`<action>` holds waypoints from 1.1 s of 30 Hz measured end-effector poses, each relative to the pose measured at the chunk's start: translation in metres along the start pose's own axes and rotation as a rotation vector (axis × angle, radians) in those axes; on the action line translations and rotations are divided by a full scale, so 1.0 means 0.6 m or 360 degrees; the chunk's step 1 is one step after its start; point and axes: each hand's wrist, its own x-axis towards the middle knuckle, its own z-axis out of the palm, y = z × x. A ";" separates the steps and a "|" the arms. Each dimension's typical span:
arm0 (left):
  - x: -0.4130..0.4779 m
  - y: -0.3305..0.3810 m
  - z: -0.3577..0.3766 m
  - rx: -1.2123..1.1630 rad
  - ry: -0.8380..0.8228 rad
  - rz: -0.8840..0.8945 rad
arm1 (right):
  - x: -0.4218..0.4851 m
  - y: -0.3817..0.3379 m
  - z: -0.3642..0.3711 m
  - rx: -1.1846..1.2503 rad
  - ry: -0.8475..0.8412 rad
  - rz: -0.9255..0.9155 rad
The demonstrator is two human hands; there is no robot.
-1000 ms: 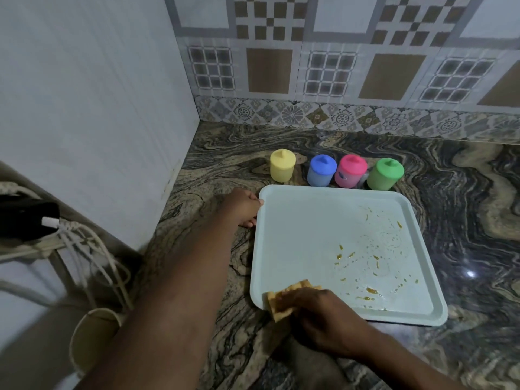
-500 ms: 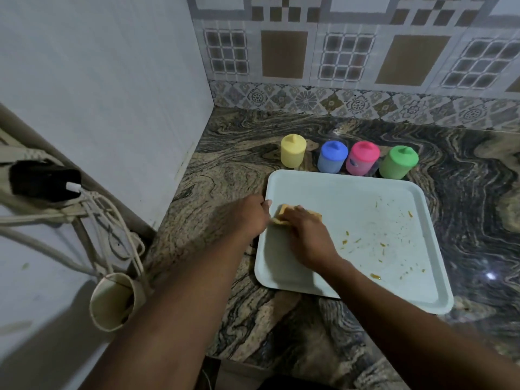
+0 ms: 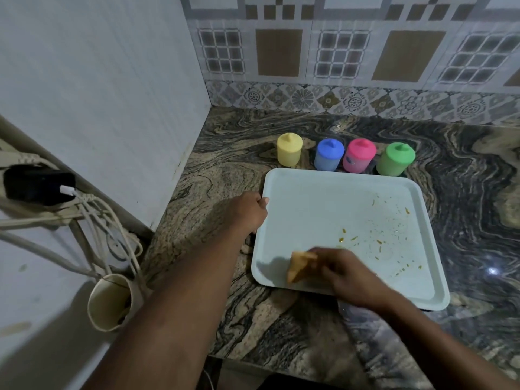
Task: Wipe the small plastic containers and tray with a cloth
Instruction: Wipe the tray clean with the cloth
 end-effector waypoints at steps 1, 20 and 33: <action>-0.002 -0.001 0.004 0.0060 0.0044 0.0017 | 0.005 0.000 -0.022 0.0225 0.0176 0.0116; -0.040 -0.005 0.101 0.0275 0.0294 0.0820 | 0.037 0.111 -0.025 -0.0660 0.0433 -0.0029; -0.040 -0.008 0.103 0.0148 0.0291 0.0811 | -0.025 0.048 -0.097 -0.0324 0.0467 0.0027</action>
